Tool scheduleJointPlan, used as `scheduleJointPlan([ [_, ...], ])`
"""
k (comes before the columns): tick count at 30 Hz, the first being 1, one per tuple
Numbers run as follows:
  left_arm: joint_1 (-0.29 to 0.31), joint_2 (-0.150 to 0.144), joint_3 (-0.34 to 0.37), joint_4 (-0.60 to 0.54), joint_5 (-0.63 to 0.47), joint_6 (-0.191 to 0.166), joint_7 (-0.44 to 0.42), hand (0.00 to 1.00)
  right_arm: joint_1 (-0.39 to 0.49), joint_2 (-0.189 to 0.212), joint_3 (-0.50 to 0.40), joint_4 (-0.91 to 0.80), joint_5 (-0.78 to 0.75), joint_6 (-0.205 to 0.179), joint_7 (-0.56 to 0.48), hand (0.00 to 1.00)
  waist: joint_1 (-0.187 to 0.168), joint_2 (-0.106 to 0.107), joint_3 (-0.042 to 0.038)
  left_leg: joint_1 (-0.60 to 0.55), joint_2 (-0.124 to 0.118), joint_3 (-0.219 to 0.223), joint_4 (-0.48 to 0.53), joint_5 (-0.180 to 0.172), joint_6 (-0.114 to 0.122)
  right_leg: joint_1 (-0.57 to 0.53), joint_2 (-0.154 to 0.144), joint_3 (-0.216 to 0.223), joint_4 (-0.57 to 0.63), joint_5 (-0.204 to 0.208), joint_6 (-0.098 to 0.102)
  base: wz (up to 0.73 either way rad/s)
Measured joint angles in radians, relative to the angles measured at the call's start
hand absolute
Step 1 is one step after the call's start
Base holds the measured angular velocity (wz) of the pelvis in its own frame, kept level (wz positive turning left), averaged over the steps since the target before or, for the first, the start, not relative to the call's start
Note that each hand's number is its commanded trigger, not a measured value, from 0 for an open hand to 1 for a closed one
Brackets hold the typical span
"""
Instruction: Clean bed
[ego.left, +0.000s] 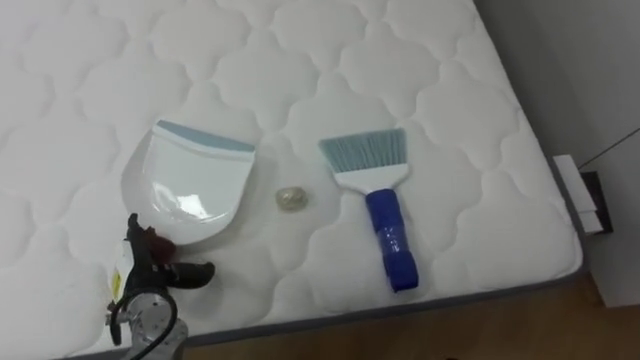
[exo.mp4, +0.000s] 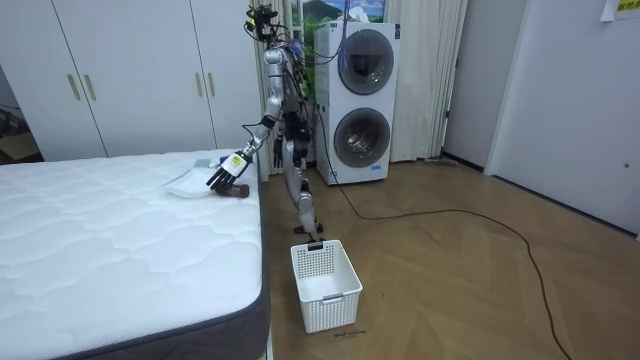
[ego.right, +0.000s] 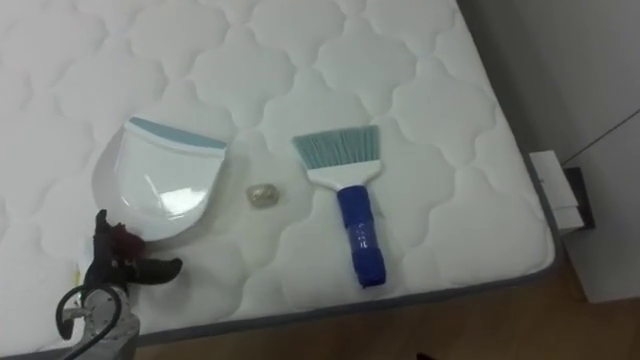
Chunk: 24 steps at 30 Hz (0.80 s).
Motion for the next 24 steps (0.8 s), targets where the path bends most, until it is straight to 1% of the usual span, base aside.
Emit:
scheduleJointPlan([
  [1,-0.001,0.002,0.000,0.000,0.000,0.000,0.001,0.00,0.000,0.000,0.000,0.000,0.000,-0.003,0.000,0.00,0.000,0.000,0.0000,-0.003,-0.001,-0.011,-0.001,0.000,0.000,0.000,0.000,-0.004,0.001,0.000,0.000,-0.10],
  [4,-0.011,0.003,0.002,0.000,-0.008,0.000,0.006,0.00,-0.001,-0.003,0.001,-0.001,0.000,-0.009,0.000,0.00,-0.003,0.002,0.0013,-0.013,-0.001,-0.024,0.001,0.002,-0.003,-0.019,-0.003,-0.027,0.022,0.000,0.000,-0.04],
  [5,-0.018,0.004,0.007,0.000,-0.008,0.000,0.008,0.00,-0.008,-0.005,-0.001,0.000,0.000,-0.009,-0.001,0.00,-0.002,0.004,0.0028,-0.015,0.001,-0.050,-0.002,0.004,-0.005,-0.044,-0.003,-0.034,0.060,-0.004,-0.005,-0.16],
  [6,-0.022,0.005,0.007,0.003,-0.009,0.000,0.009,0.00,-0.012,-0.008,0.000,-0.001,0.004,-0.020,-0.006,0.00,0.001,0.012,0.0095,-0.010,0.005,-0.121,-0.002,0.005,-0.006,-0.099,0.003,-0.045,0.123,-0.035,-0.018,-0.27],
  [7,-0.026,0.009,0.008,0.006,-0.008,-0.001,0.010,0.00,-0.017,-0.007,0.004,-0.002,0.004,-0.027,-0.011,0.00,0.006,0.016,0.0123,-0.013,0.009,-0.166,0.000,0.004,-0.007,-0.125,0.022,-0.033,0.107,-0.034,-0.031,-0.48],
  [8,-0.036,0.027,0.013,0.029,-0.009,-0.001,0.019,0.00,-0.042,-0.005,0.033,-0.003,0.004,-0.031,-0.020,0.00,0.005,0.014,0.0122,-0.033,0.011,-0.193,0.019,0.001,-0.012,-0.176,0.054,-0.006,-0.017,0.033,-0.073,-0.38],
  [9,-0.040,0.034,0.014,0.042,-0.009,0.000,0.025,0.00,-0.048,-0.004,0.045,-0.004,0.004,-0.034,-0.024,0.00,-0.001,0.001,0.0087,-0.041,0.001,-0.191,0.030,-0.005,-0.024,-0.190,0.051,-0.016,-0.070,0.129,-0.089,-0.20],
  [10,-0.050,0.031,0.023,0.078,-0.008,-0.002,0.027,0.00,-0.052,-0.013,0.048,-0.006,0.008,-0.045,-0.042,0.00,-0.017,0.019,0.0160,-0.043,0.002,-0.167,0.044,-0.027,-0.050,-0.201,0.037,-0.050,-0.053,0.196,-0.102,0.19],
  [11,-0.069,0.031,0.026,0.107,-0.009,-0.003,0.025,0.00,-0.054,-0.013,0.049,-0.002,0.005,-0.046,-0.062,0.00,-0.028,0.021,0.0170,-0.053,0.007,-0.101,0.031,-0.010,-0.070,-0.196,0.028,-0.036,-0.052,0.196,-0.102,0.31],
  [12,-0.081,0.031,0.030,0.114,-0.011,-0.008,0.026,0.00,-0.053,-0.010,0.048,-0.002,0.005,-0.047,-0.065,0.00,-0.031,0.020,0.0179,-0.056,0.017,-0.073,0.006,0.005,-0.075,-0.195,0.026,-0.025,-0.051,0.195,-0.101,0.44],
  [13,-0.100,0.035,0.031,0.120,-0.021,-0.019,0.030,0.00,-0.053,-0.003,0.048,-0.002,0.007,-0.049,-0.073,0.00,-0.034,0.016,0.0203,-0.062,0.039,-0.045,-0.044,0.036,-0.056,-0.195,0.028,-0.015,-0.048,0.187,-0.089,0.38],
  [14,-0.109,0.036,0.029,0.119,-0.029,-0.034,0.037,0.00,-0.054,0.002,0.049,-0.002,0.007,-0.049,-0.075,0.00,-0.030,0.001,0.0221,-0.056,0.037,-0.032,-0.041,0.046,-0.055,-0.196,0.025,-0.018,-0.043,0.185,-0.087,0.31],
  [15,-0.109,0.035,0.029,0.119,-0.029,-0.039,0.042,0.00,-0.054,0.004,0.050,-0.002,0.007,-0.048,-0.074,0.00,-0.028,-0.003,0.0222,-0.056,0.036,-0.033,-0.037,0.046,-0.055,-0.195,0.024,-0.020,-0.041,0.184,-0.087,0.13],
  [16,-0.107,0.033,0.029,0.121,-0.029,-0.042,0.053,0.00,-0.055,0.004,0.054,-0.002,0.007,-0.046,-0.074,0.00,-0.025,-0.006,0.0218,-0.061,0.029,-0.033,-0.024,0.046,-0.055,-0.193,0.021,-0.022,-0.041,0.185,-0.087,0.10],
  [18,-0.105,0.031,0.029,0.122,-0.031,-0.042,0.070,0.00,-0.055,0.004,0.058,-0.002,0.013,-0.042,-0.075,0.00,-0.026,-0.007,0.0221,-0.068,0.021,-0.031,-0.012,0.046,-0.054,-0.193,0.016,-0.022,-0.040,0.184,-0.085,0.05],
  [20,-0.106,0.032,0.029,0.121,-0.031,-0.043,0.088,0.00,-0.054,0.003,0.060,-0.002,0.026,-0.040,-0.075,0.00,-0.026,-0.006,0.0218,-0.083,0.018,-0.032,0.002,0.044,-0.053,-0.193,0.013,-0.023,-0.037,0.176,-0.075,0.05],
  [22,-0.109,0.031,0.029,0.120,-0.030,-0.043,0.101,0.00,-0.054,0.003,0.063,-0.001,0.044,-0.040,-0.075,0.00,-0.028,-0.005,0.0219,-0.085,0.018,-0.032,0.002,0.037,-0.053,-0.198,0.012,-0.022,-0.025,0.174,-0.073,0.10],
  [24,-0.110,0.030,0.029,0.117,-0.028,-0.043,0.115,0.00,-0.052,0.001,0.066,-0.001,0.057,-0.040,-0.075,0.00,-0.027,-0.005,0.0214,-0.086,0.017,-0.032,0.005,0.037,-0.053,-0.199,0.011,-0.021,-0.021,0.174,-0.073,0.06],
])
